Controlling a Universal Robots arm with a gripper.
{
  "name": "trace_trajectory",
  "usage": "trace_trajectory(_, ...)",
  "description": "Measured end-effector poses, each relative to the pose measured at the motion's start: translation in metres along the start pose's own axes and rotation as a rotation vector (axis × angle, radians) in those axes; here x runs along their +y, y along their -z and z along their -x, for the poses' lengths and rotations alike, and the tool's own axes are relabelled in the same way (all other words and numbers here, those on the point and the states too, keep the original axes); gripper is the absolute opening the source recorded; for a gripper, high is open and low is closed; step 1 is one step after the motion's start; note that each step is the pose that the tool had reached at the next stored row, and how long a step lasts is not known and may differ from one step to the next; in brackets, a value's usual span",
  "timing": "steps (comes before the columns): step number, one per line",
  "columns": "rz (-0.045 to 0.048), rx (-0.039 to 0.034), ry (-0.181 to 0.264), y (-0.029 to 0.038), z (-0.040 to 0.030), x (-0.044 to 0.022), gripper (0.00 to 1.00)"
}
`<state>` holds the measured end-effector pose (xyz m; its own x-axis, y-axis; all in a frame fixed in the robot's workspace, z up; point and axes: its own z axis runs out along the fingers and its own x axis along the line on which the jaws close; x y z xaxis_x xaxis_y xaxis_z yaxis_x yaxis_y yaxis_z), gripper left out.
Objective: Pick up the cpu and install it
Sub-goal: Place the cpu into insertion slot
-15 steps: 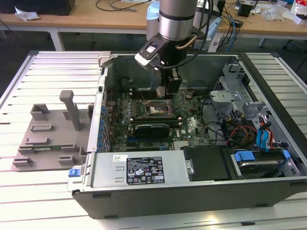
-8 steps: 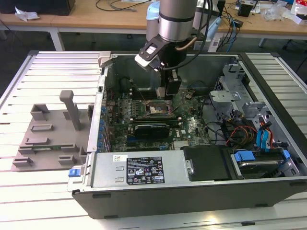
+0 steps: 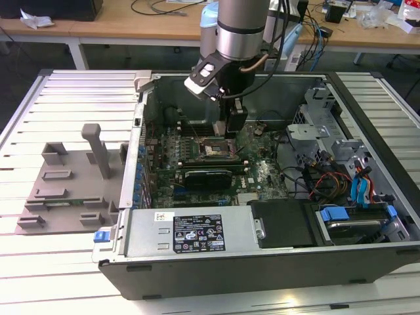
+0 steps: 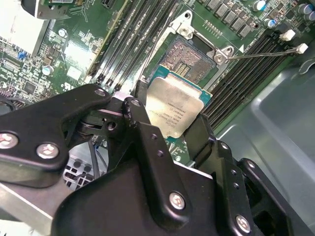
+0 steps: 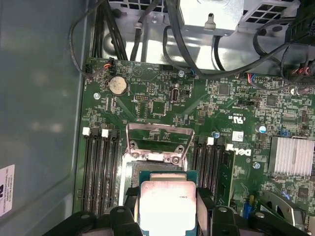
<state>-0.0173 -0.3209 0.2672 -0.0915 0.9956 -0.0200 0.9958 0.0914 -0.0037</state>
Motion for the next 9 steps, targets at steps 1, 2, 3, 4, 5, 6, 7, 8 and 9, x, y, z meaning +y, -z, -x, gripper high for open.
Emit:
trace_trajectory(1, 0.0, 0.0, 0.0, -0.0007, 0.0, 0.0, 0.55)
trace_trajectory(2, 0.0, 0.0, 0.0, -0.0016, 0.0, 0.0, 0.55)
trace_trajectory(3, 0.0, 0.0, 0.0, -0.0027, -0.0001, -0.0001, 0.55)
trace_trajectory(4, 0.0001, 0.0001, 0.0, -0.0033, -0.0001, -0.0001, 0.55)
trace_trajectory(5, 0.0, 0.0, 0.0, -0.0038, -0.0001, -0.0002, 0.55)
trace_trajectory(6, 0.0, 0.0, 0.0, -0.0043, -0.0001, -0.0003, 0.55)
trace_trajectory(7, 0.0001, -0.0001, 0.0, -0.0047, -0.0001, -0.0004, 0.55)
trace_trajectory(8, 0.0, 0.0001, -0.004, -0.0089, -0.0014, -0.0017, 0.55)
trace_trajectory(9, -0.0007, -0.0003, -0.034, -0.0128, -0.0021, -0.0035, 0.55)
